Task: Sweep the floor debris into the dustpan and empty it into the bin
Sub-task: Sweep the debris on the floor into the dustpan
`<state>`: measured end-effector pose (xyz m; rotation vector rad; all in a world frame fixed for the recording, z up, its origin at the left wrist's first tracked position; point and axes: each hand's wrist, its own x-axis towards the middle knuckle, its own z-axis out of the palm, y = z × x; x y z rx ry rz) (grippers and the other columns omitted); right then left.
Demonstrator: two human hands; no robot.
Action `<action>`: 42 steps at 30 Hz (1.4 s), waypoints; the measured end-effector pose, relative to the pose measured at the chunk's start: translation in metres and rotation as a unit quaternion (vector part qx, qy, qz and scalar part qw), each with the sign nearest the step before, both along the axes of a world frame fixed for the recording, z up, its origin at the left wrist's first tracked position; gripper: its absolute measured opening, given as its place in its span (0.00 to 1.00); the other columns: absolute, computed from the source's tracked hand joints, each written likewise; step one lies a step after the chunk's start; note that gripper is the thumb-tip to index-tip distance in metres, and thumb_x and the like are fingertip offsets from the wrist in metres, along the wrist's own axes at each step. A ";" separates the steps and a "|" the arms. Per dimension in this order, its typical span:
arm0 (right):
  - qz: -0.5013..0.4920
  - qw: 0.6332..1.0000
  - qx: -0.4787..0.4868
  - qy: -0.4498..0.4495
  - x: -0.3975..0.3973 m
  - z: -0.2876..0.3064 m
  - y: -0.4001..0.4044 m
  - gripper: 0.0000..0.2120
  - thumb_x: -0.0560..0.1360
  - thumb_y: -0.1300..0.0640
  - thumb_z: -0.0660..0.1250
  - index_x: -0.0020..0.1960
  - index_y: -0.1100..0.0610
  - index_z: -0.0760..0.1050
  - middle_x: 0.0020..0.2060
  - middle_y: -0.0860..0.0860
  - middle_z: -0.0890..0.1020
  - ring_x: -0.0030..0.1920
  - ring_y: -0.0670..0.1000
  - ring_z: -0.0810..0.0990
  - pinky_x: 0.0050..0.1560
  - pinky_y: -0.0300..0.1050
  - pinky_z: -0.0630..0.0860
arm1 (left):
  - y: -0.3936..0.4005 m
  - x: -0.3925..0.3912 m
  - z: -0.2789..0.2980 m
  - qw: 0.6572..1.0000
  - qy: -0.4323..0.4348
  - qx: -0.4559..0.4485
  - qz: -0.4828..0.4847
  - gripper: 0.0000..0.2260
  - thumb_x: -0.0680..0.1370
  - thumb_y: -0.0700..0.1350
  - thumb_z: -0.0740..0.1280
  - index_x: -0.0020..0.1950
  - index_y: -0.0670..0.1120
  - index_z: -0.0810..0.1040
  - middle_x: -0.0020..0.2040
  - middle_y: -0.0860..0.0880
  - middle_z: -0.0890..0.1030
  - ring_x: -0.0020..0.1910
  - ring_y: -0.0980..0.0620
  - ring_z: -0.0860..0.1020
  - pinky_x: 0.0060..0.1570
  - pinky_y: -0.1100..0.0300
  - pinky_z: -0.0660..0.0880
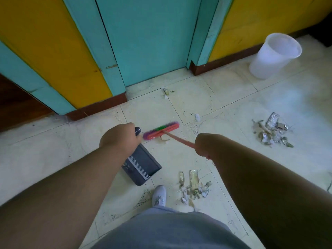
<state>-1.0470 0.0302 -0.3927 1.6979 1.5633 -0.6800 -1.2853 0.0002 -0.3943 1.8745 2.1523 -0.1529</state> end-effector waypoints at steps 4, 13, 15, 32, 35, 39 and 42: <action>-0.030 0.999 -0.009 -0.008 0.025 0.009 -0.025 0.16 0.79 0.61 0.62 0.66 0.64 0.70 0.36 0.52 0.70 0.43 0.49 0.76 0.56 0.41 0.76 | -0.004 0.011 -0.002 1.000 0.029 -0.005 -0.011 0.10 0.80 0.51 0.59 0.49 0.46 0.73 0.39 0.47 0.76 0.40 0.46 0.75 0.36 0.57 0.69; -0.048 0.998 -0.049 -0.005 0.086 0.039 -0.104 0.15 0.80 0.62 0.61 0.66 0.65 0.72 0.34 0.50 0.70 0.32 0.45 0.67 0.34 0.40 0.68 | -0.033 0.067 0.013 0.996 0.064 0.006 -0.068 0.10 0.80 0.50 0.59 0.55 0.46 0.73 0.44 0.45 0.77 0.42 0.45 0.74 0.37 0.56 0.71; -0.051 0.997 -0.059 -0.003 0.099 0.046 -0.124 0.15 0.81 0.62 0.61 0.66 0.64 0.72 0.34 0.50 0.69 0.31 0.45 0.66 0.33 0.41 0.68 | -0.044 0.081 0.016 0.994 0.069 0.011 -0.078 0.10 0.80 0.50 0.59 0.55 0.46 0.73 0.43 0.45 0.76 0.41 0.45 0.75 0.37 0.56 0.71; -0.229 0.971 -0.048 0.042 0.188 0.060 -0.229 0.10 0.81 0.62 0.59 0.61 0.63 0.67 0.36 0.55 0.71 0.29 0.47 0.69 0.28 0.36 0.68 | -0.093 0.159 0.029 0.986 0.048 0.041 -0.156 0.08 0.80 0.49 0.60 0.54 0.46 0.74 0.42 0.46 0.74 0.41 0.43 0.74 0.38 0.56 0.70; -0.252 0.966 -0.030 0.050 0.198 0.070 -0.218 0.06 0.81 0.62 0.59 0.55 0.64 0.65 0.33 0.54 0.71 0.28 0.48 0.68 0.27 0.38 0.66 | -0.091 0.161 0.030 0.986 0.046 0.039 -0.156 0.08 0.80 0.49 0.60 0.54 0.46 0.74 0.42 0.46 0.75 0.42 0.43 0.75 0.38 0.56 0.71; -0.303 0.951 -0.004 0.061 0.200 0.065 -0.196 0.06 0.81 0.62 0.59 0.54 0.65 0.68 0.33 0.55 0.71 0.27 0.49 0.67 0.25 0.39 0.66 | -0.078 0.158 0.034 0.986 0.049 0.048 -0.154 0.06 0.80 0.49 0.59 0.50 0.47 0.70 0.42 0.46 0.75 0.41 0.44 0.74 0.37 0.56 0.70; -0.343 0.936 0.030 0.074 0.191 0.047 -0.170 0.08 0.80 0.60 0.60 0.54 0.65 0.71 0.33 0.55 0.73 0.27 0.50 0.69 0.26 0.40 0.67 | -0.061 0.152 0.038 0.984 0.058 0.056 -0.157 0.07 0.80 0.49 0.59 0.49 0.46 0.70 0.40 0.46 0.75 0.40 0.45 0.75 0.36 0.57 0.70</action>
